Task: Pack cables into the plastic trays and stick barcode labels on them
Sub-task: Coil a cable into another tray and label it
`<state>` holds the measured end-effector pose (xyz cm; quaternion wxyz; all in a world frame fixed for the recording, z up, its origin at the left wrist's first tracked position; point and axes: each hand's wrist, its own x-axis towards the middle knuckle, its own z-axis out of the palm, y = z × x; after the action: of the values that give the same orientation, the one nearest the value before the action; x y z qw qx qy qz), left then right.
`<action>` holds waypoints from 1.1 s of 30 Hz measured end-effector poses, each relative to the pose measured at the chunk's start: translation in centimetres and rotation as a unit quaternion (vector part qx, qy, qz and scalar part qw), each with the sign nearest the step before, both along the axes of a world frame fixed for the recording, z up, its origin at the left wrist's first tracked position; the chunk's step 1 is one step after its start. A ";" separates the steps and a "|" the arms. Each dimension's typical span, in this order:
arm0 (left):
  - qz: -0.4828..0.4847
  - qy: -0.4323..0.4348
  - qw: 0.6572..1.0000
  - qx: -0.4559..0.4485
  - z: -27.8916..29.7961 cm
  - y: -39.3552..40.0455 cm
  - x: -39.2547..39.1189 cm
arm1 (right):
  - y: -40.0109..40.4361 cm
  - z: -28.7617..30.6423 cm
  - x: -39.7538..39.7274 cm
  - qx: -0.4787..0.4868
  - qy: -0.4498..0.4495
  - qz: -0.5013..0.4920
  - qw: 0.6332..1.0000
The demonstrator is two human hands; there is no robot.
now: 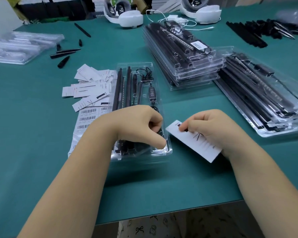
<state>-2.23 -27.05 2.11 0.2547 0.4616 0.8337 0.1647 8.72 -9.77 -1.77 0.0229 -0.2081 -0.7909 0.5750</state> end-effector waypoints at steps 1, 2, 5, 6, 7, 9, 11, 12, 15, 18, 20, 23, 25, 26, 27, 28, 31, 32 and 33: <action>0.000 -0.001 1.000 -0.001 0.0 0.0 0.0 | -0.1 0.2 0.1 -0.006 -0.002 0.018 1.000; 0.001 -0.001 1.000 -0.002 0.0 0.0 0.0 | -0.1 0.2 0.1 -0.019 0.007 0.031 0.999; 0.001 0.009 1.000 -0.005 -0.1 0.2 0.0 | -0.5 0.2 -0.1 -0.078 0.025 0.095 0.992; 0.002 0.012 1.000 -0.006 -0.1 0.2 0.0 | -0.8 0.1 -0.2 -0.083 0.029 0.111 0.990; 0.003 0.013 1.000 -0.006 -0.2 0.3 0.0 | -1.1 -0.1 -0.5 -0.080 0.035 0.103 0.991; 0.004 0.012 1.000 -0.006 -0.2 0.3 0.0 | -1.6 -0.4 -1.3 -0.069 0.064 0.042 0.995; 0.006 0.014 1.000 -0.008 -0.2 0.3 0.0 | -1.7 -0.8 -1.9 -0.062 0.086 0.005 0.994; 0.006 0.016 1.000 -0.009 -0.2 0.3 0.0 | -1.8 -0.9 -2.2 -0.057 0.086 0.005 0.995; 0.001 0.019 1.000 -0.007 -0.2 0.2 0.0 | -2.1 -1.4 -2.4 -0.020 0.087 -0.001 0.996; -0.004 0.017 1.000 0.001 -0.3 0.2 -0.1 | -2.6 -1.7 -2.4 0.129 0.099 -0.032 0.986; -0.003 0.013 1.000 0.007 -0.3 0.1 -0.1 | -2.9 -1.6 -2.4 0.245 0.089 -0.024 0.965; -0.004 0.006 1.000 0.018 -0.3 -0.1 -0.2 | -3.2 -1.4 -2.3 0.269 0.093 0.002 0.959; -0.003 0.002 1.000 0.017 -0.2 0.0 -0.2 | -2.7 -1.3 -1.9 0.227 0.087 0.020 0.970; -0.001 0.001 1.000 0.013 -0.2 0.0 -0.2 | -2.3 -1.2 -1.6 0.192 0.083 0.037 0.977; 0.000 0.002 1.000 0.010 -0.2 0.0 -0.1 | -2.0 -1.1 -1.1 0.155 0.080 0.059 0.983; 0.001 0.002 1.000 0.007 -0.2 0.0 -0.1 | -1.7 -1.0 -0.6 0.124 0.080 0.079 0.986; 0.002 -0.003 1.000 0.009 -0.2 -0.1 -0.1 | -1.2 -0.9 0.1 0.085 0.075 0.124 0.986; 0.002 -0.004 1.000 0.009 -0.2 -0.1 -0.2 | -1.3 -0.8 0.1 0.093 0.073 0.139 0.983; 0.001 -0.003 1.000 0.009 -0.2 -0.1 -0.2 | -1.3 -0.8 0.0 0.106 0.070 0.149 0.981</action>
<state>-2.45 -27.20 1.91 0.2530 0.4628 0.8316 0.1740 8.72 -11.09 -2.58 0.0147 -0.0434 -0.8660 0.4979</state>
